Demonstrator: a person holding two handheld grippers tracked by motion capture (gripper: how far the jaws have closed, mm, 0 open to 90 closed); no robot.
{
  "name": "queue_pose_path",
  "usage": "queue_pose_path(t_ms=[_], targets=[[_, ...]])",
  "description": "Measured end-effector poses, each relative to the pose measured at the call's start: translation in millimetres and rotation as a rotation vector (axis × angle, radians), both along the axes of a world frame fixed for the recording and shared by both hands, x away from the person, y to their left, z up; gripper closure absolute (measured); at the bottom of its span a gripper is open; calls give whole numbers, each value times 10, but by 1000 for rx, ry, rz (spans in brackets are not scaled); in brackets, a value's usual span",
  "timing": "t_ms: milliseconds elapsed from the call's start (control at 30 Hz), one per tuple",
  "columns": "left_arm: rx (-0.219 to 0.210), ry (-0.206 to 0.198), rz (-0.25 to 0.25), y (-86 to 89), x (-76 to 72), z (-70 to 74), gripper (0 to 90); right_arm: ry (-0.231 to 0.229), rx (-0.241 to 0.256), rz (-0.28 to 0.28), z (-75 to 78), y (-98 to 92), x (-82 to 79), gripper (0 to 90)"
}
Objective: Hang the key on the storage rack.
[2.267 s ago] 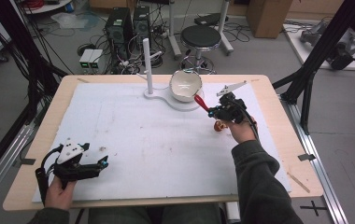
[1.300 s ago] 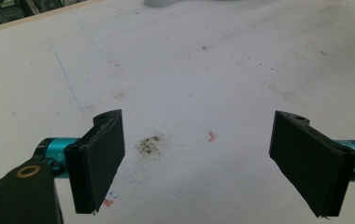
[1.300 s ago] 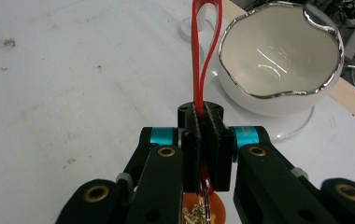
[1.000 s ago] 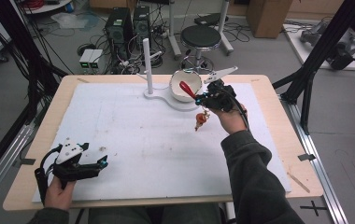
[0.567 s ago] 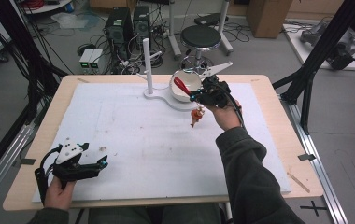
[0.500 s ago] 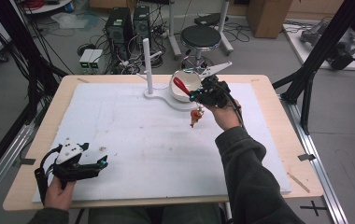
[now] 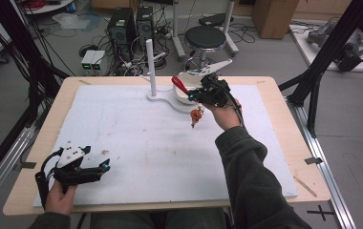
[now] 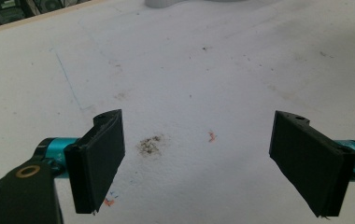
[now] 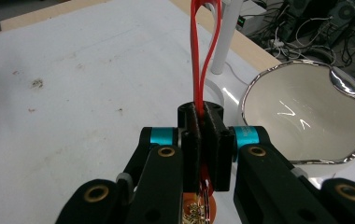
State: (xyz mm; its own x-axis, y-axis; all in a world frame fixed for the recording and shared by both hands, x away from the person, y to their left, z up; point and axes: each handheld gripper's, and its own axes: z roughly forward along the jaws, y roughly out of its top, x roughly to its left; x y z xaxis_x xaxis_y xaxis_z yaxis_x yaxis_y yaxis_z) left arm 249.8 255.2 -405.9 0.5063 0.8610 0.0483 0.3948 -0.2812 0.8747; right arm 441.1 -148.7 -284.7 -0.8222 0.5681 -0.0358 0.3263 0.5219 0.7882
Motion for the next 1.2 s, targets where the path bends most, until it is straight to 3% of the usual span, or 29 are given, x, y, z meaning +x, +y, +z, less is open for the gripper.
queue_pose_path(t_ms=[1200], targets=[[-10,3,4,0,49,-11,187,23,35,40,77,465,234,860]])
